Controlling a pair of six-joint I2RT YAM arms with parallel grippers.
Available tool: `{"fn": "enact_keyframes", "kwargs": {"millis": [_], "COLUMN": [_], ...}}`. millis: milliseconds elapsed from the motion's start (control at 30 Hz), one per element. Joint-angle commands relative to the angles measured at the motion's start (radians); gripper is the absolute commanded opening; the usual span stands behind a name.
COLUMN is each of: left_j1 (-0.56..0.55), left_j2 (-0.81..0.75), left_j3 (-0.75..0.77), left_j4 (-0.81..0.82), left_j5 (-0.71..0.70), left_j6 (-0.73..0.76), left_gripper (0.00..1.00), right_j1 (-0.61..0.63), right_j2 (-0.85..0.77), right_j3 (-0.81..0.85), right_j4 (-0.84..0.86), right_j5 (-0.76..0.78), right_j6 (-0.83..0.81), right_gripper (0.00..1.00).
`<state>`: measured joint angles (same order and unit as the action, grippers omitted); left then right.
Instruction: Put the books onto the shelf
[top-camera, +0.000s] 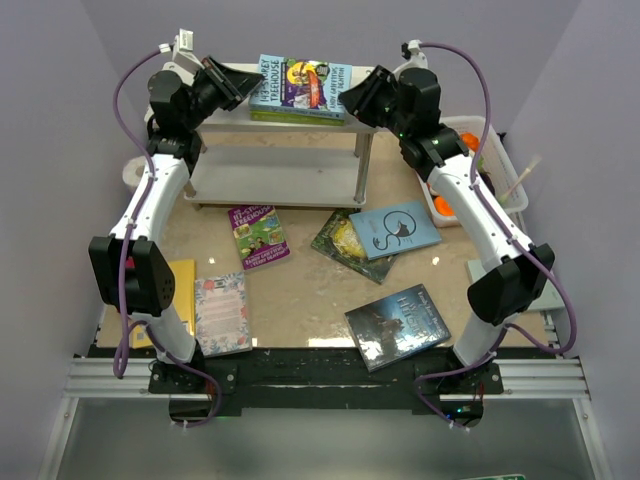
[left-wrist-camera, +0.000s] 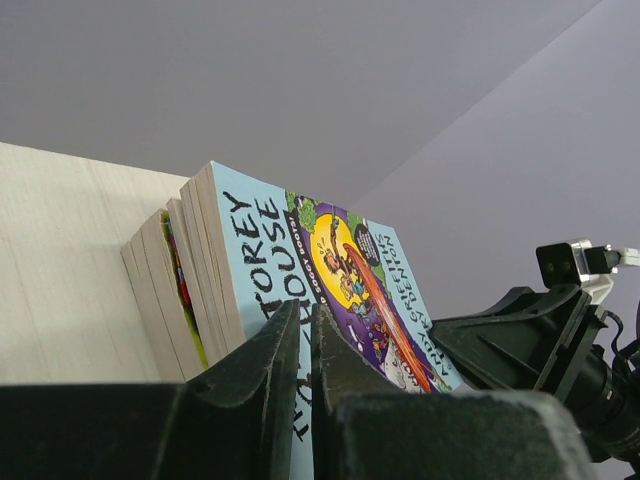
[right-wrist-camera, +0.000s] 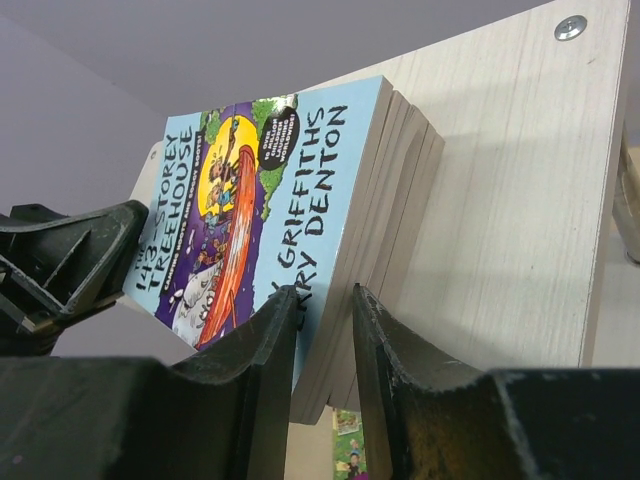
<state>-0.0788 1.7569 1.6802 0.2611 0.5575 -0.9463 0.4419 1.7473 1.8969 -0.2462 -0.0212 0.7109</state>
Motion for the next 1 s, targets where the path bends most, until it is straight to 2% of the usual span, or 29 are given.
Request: {"fn": "enact_keyframes", "kwargs": {"millis": [0,467,833,933,967], "left_j1": [0.004,0.004,0.004,0.016,0.022], "left_j2": [-0.031,-0.033,-0.022,-0.034,-0.039], "left_j3": [0.003,-0.013,0.004,0.006,0.004], "left_j4": [0.017,0.030,0.038,0.029,0.027], "left_j5": [0.021,0.028,0.036,0.021,0.012], "left_j6": [0.023,0.020,0.011,0.011,0.011], "left_gripper": [0.14,0.14,0.14,0.20,0.25], "right_j1": [0.011,0.008,0.000,0.000,0.000], "right_j2": [0.009,0.070,0.031,0.027,0.023], "right_j3": [0.045,0.134,0.073,0.064,0.065], "right_j4": [0.010,-0.054,-0.025,-0.024,-0.025], "right_j5": [-0.016,0.004,0.017,0.018,0.020], "right_j6": [-0.004,-0.024,-0.010,-0.010,-0.010], "right_gripper": [0.31,0.31,0.31,0.34,0.35]}}
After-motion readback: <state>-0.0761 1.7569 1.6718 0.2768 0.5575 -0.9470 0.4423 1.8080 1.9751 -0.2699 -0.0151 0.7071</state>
